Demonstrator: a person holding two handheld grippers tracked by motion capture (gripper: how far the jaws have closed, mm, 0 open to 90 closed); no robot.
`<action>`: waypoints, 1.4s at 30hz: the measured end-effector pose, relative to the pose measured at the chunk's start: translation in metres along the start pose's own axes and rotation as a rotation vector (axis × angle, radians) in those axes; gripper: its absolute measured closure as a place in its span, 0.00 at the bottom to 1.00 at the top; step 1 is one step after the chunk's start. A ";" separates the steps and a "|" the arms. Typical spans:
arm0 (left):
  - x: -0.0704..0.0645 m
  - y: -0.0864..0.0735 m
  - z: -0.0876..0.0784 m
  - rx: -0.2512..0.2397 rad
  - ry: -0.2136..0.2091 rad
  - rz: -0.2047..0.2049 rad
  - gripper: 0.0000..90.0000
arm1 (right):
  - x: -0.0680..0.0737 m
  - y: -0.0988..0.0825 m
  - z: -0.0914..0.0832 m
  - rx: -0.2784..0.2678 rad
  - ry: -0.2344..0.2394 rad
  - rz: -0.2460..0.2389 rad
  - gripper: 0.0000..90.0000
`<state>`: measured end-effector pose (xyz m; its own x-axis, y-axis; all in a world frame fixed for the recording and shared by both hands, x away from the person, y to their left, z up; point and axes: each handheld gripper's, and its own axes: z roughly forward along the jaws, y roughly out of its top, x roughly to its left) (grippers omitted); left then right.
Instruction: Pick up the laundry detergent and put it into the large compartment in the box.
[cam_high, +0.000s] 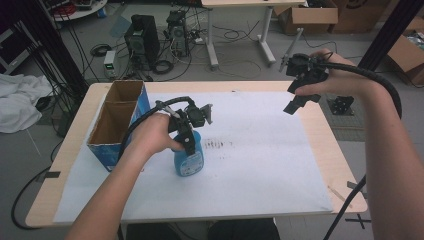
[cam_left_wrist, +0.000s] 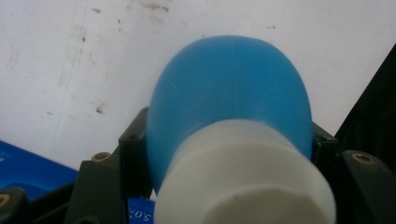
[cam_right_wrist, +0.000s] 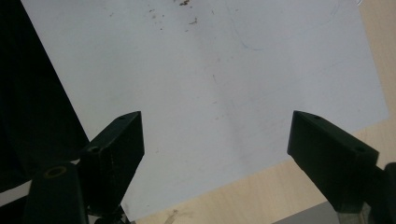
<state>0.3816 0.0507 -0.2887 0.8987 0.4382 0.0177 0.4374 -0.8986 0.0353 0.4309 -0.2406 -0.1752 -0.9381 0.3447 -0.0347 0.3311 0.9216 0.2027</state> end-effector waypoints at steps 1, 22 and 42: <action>0.000 0.000 -0.001 0.002 0.008 0.003 0.42 | 0.000 0.000 0.000 0.001 -0.001 -0.001 0.21; -0.008 0.007 -0.076 -0.010 0.046 0.027 0.42 | 0.002 0.006 -0.002 0.002 0.001 -0.009 0.21; -0.001 0.012 -0.146 -0.029 0.066 -0.113 0.42 | 0.004 0.003 -0.003 -0.013 0.002 -0.012 0.21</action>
<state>0.3813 0.0424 -0.1427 0.8395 0.5378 0.0776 0.5335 -0.8429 0.0696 0.4282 -0.2370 -0.1721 -0.9423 0.3330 -0.0351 0.3183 0.9233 0.2147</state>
